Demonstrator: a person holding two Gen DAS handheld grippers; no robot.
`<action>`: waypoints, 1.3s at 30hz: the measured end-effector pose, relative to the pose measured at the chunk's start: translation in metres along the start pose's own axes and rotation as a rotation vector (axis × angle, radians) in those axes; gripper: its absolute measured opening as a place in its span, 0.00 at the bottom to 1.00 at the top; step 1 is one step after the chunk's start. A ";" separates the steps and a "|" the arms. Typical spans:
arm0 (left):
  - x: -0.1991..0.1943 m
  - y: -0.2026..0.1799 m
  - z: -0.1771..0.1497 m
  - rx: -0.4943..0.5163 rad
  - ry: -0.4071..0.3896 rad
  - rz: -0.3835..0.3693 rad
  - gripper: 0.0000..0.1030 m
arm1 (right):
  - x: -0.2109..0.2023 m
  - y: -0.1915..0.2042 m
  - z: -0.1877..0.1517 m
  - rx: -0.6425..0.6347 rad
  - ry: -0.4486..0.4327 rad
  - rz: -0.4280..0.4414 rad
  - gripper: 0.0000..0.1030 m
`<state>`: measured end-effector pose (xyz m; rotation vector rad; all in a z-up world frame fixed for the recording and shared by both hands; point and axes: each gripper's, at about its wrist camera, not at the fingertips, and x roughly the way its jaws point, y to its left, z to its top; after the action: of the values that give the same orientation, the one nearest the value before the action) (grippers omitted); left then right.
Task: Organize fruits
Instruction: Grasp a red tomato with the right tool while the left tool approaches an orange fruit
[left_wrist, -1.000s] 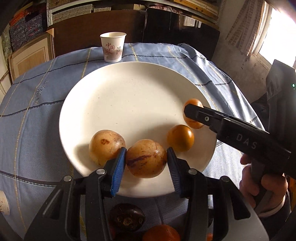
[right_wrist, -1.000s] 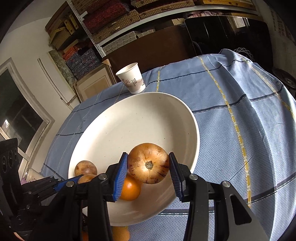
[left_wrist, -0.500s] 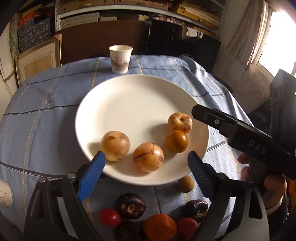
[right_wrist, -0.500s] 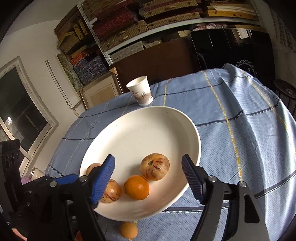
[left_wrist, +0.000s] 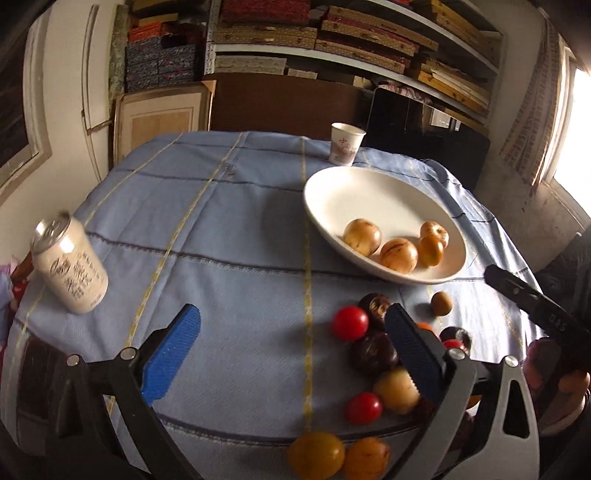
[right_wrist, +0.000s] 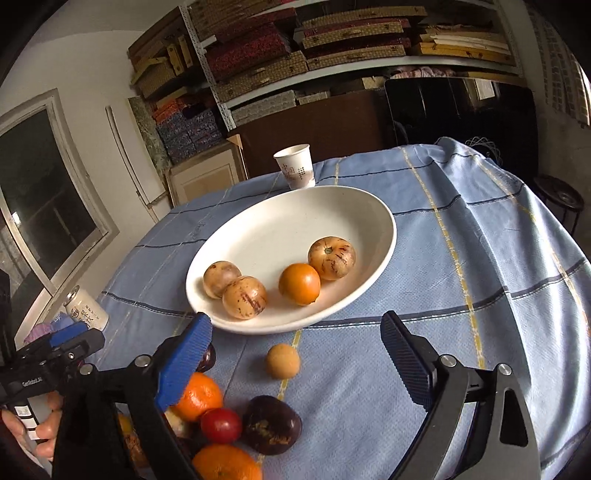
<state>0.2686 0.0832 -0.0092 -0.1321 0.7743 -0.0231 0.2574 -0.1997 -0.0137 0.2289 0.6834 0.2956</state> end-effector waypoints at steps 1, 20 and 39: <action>0.002 0.005 -0.007 -0.015 0.022 0.014 0.96 | -0.004 0.002 -0.006 -0.002 0.008 0.025 0.91; -0.018 0.033 -0.044 -0.026 0.036 0.018 0.96 | -0.068 0.052 -0.077 -0.367 0.200 0.235 0.59; -0.009 0.038 -0.044 -0.048 0.064 0.036 0.96 | -0.052 0.053 -0.100 -0.441 0.350 0.179 0.32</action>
<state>0.2303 0.1163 -0.0387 -0.1637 0.8415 0.0256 0.1437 -0.1567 -0.0425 -0.1893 0.9246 0.6581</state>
